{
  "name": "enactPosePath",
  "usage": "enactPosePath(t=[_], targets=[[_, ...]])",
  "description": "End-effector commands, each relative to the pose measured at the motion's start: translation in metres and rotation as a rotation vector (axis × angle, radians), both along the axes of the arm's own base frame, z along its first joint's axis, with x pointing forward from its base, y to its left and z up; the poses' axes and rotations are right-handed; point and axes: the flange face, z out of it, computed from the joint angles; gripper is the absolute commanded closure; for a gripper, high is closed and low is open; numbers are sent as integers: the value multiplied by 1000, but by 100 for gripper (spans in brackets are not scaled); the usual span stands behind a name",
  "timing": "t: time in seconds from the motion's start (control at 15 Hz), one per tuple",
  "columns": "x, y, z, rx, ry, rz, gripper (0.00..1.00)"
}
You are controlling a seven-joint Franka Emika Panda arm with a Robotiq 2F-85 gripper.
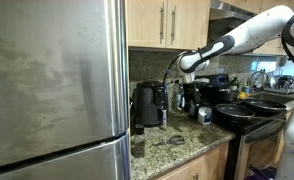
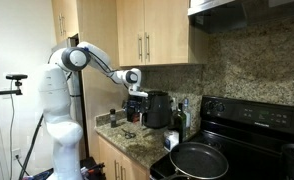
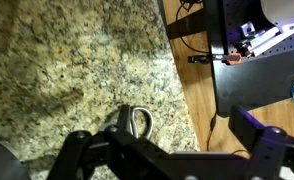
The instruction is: Pick up the pair of scissors
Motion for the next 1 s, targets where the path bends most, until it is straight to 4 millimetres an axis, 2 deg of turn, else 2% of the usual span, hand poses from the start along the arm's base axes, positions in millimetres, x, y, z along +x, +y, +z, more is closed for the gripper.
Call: enactPosePath(t=[0.0, 0.07, 0.13, 0.2, 0.4, 0.47, 0.8, 0.93], targets=[[-11, 44, -30, 80, -9, 177, 0], [-1, 50, -44, 66, -3, 156, 0], [-1, 50, -51, 98, 36, 181, 0], [-9, 51, -34, 54, 9, 149, 0], [-5, 53, -53, 66, 41, 170, 0], [2, 51, -68, 46, 67, 161, 0], [-1, 76, -136, 153, 45, 229, 0], [3, 82, -158, 187, 20, 236, 0]])
